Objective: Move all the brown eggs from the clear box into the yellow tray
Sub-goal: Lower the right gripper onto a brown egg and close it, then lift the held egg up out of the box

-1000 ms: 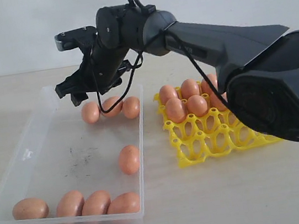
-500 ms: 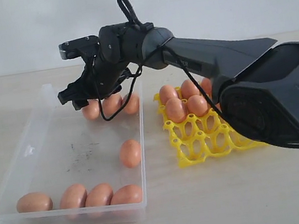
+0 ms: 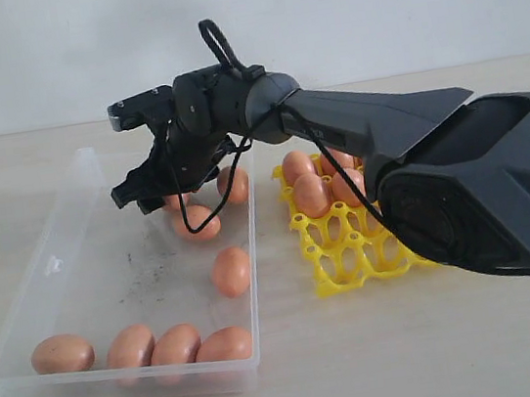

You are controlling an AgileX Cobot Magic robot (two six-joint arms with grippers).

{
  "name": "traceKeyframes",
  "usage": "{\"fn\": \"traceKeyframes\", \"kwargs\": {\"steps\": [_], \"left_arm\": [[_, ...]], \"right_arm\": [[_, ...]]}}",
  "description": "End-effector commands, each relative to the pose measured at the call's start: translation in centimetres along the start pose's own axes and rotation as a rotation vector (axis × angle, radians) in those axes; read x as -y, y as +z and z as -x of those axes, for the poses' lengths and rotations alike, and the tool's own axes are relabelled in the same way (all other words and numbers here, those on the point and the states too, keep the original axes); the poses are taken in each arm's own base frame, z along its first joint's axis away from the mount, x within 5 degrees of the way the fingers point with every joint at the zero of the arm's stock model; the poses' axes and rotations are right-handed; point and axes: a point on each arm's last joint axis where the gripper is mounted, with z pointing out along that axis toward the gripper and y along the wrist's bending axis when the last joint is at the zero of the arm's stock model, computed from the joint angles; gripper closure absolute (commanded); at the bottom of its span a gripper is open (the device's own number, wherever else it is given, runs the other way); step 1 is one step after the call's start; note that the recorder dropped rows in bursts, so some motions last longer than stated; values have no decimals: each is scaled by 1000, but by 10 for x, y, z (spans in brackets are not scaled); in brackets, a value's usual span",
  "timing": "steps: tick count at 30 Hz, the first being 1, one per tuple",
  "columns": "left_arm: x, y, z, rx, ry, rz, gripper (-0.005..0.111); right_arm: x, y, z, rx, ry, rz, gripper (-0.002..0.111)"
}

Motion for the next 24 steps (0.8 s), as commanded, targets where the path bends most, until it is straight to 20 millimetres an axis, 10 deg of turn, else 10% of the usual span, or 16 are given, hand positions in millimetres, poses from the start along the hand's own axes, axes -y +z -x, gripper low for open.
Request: {"fn": "traceKeyframes", "kwargs": {"steps": [1, 6, 16, 24], "left_arm": [[0, 0, 1, 4, 1, -5, 103], [0, 0, 1, 4, 1, -5, 103], [0, 0, 1, 4, 1, -5, 103], [0, 0, 1, 4, 1, -5, 103]], "right_arm": [[-1, 2, -4, -30, 3, -7, 54], [-1, 1, -6, -50, -7, -6, 108], [-11, -40, 23, 44, -75, 4, 109], [-60, -73, 46, 202, -199, 44, 109]]}}
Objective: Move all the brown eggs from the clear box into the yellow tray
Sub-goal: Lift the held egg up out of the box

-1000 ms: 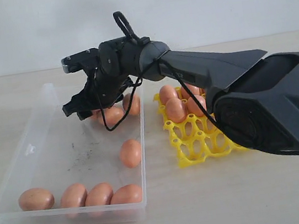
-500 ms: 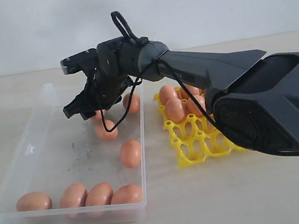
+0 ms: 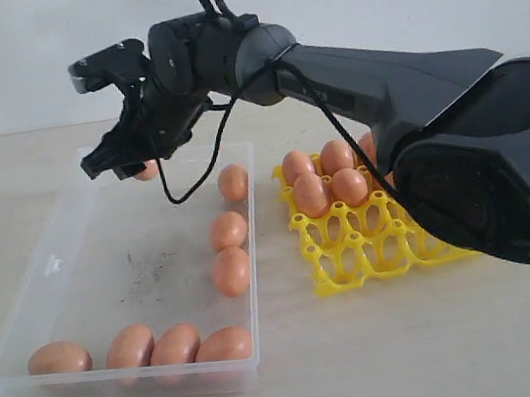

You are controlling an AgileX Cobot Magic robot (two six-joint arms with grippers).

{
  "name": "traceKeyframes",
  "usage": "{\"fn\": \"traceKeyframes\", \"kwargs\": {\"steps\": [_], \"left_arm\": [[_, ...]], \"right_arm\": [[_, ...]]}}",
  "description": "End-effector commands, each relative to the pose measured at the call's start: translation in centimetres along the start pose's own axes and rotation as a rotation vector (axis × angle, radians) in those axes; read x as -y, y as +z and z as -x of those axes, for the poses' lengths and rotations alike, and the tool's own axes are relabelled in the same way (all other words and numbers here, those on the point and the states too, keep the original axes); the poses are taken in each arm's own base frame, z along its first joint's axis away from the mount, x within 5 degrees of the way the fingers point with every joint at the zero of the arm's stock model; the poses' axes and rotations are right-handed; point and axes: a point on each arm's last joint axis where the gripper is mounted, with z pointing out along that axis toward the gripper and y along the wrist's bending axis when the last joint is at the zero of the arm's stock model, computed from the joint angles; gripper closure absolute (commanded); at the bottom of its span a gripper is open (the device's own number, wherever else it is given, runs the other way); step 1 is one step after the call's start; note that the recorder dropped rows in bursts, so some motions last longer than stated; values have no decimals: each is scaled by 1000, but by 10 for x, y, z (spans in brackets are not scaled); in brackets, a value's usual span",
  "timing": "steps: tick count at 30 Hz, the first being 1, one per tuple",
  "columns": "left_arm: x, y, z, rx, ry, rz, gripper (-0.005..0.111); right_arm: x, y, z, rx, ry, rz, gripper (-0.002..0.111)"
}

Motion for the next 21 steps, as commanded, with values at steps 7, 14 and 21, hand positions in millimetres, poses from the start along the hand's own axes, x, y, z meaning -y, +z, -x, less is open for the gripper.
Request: {"fn": "traceKeyframes", "kwargs": {"steps": [7, 14, 21], "left_arm": [[0, 0, 1, 4, 1, -5, 103], [0, 0, 1, 4, 1, -5, 103], [0, 0, 1, 4, 1, -5, 103]], "right_arm": [[-73, -18, 31, 249, -70, 71, 109], [-79, -36, 41, 276, -34, 34, 109], [-74, -68, 50, 229, -38, -73, 109]]}}
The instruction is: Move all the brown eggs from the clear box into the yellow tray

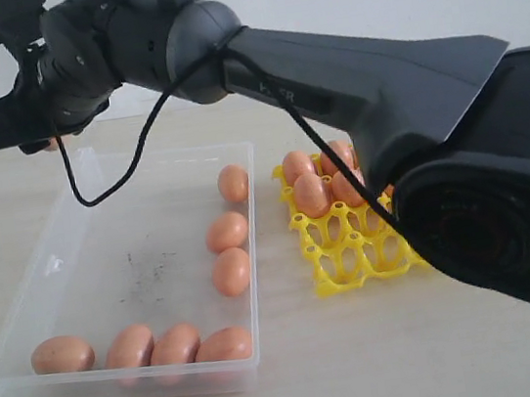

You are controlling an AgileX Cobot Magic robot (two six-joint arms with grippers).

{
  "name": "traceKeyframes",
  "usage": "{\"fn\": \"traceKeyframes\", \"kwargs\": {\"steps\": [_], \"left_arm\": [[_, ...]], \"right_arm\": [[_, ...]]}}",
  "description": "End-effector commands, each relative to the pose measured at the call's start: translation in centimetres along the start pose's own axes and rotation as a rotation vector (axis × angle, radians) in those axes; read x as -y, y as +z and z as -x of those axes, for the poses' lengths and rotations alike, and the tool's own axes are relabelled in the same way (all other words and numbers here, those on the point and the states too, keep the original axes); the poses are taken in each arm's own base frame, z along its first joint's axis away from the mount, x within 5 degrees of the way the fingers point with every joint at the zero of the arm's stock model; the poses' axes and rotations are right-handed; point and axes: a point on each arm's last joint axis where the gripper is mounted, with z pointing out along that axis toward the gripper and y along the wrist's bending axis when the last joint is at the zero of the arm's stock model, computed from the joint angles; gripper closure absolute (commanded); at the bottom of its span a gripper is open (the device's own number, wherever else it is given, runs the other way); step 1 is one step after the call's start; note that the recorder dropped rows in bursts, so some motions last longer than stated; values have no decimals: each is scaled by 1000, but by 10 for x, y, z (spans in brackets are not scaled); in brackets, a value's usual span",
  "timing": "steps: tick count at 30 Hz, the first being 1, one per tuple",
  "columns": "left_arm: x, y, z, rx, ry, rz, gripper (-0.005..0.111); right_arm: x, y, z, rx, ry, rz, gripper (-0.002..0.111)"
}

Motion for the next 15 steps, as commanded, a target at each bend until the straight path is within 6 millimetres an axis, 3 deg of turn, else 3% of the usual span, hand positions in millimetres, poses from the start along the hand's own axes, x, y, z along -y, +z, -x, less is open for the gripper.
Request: {"fn": "traceKeyframes", "kwargs": {"steps": [1, 5, 8, 11, 15], "left_arm": [[0, 0, 1, 4, 1, -5, 103], [0, 0, 1, 4, 1, -5, 103], [0, 0, 1, 4, 1, -5, 103], [0, 0, 1, 4, 1, -5, 103], [0, 0, 1, 4, 1, -5, 103]], "right_arm": [[-1, -21, 17, 38, 18, -24, 109], [-5, -56, 59, 303, 75, 24, 109], [-21, -87, 84, 478, -31, 61, 109], [-46, -109, 94, 533, -244, 92, 109], [-86, -130, 83, 400, -546, 251, 109]]}}
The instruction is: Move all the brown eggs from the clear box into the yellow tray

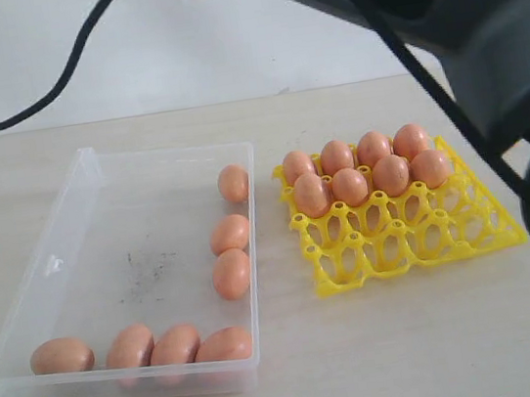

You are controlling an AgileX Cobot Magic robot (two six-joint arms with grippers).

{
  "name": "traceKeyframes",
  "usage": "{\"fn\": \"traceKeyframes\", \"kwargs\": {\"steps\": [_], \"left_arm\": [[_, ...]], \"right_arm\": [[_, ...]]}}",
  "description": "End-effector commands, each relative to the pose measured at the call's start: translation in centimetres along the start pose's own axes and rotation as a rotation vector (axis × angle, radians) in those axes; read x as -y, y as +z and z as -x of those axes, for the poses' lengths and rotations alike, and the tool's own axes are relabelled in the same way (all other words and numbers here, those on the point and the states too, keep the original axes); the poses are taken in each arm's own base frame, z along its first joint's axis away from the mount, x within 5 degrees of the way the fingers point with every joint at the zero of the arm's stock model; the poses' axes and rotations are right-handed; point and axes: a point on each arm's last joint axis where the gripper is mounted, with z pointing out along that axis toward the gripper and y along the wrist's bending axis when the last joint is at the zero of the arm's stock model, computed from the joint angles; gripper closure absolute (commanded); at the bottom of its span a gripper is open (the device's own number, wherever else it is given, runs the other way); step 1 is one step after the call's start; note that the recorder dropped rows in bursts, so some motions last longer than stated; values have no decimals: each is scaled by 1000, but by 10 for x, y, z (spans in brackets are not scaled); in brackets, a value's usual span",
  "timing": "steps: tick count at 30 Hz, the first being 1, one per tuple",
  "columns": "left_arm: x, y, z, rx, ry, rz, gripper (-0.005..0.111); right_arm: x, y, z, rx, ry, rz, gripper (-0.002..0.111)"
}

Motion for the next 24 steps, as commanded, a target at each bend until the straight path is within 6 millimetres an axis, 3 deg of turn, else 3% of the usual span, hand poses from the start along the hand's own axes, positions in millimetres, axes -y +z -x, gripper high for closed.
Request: {"fn": "traceKeyframes", "kwargs": {"steps": [1, 3, 6, 12, 19, 24], "left_arm": [[0, 0, 1, 4, 1, -5, 103], [0, 0, 1, 4, 1, -5, 103], [0, 0, 1, 4, 1, -5, 103], [0, 0, 1, 4, 1, -5, 103], [0, 0, 1, 4, 1, -5, 103], [0, 0, 1, 4, 1, -5, 103]], "right_arm": [[-26, -17, 11, -100, -149, 186, 109], [-32, -22, -2, -252, -165, 266, 109], [-23, -29, -25, -521, -185, 202, 109], [-7, -41, -40, -757, -187, 28, 109], [-8, -33, -34, -643, -116, 1, 109], [1, -24, 14, -136, 84, -114, 109]]}}
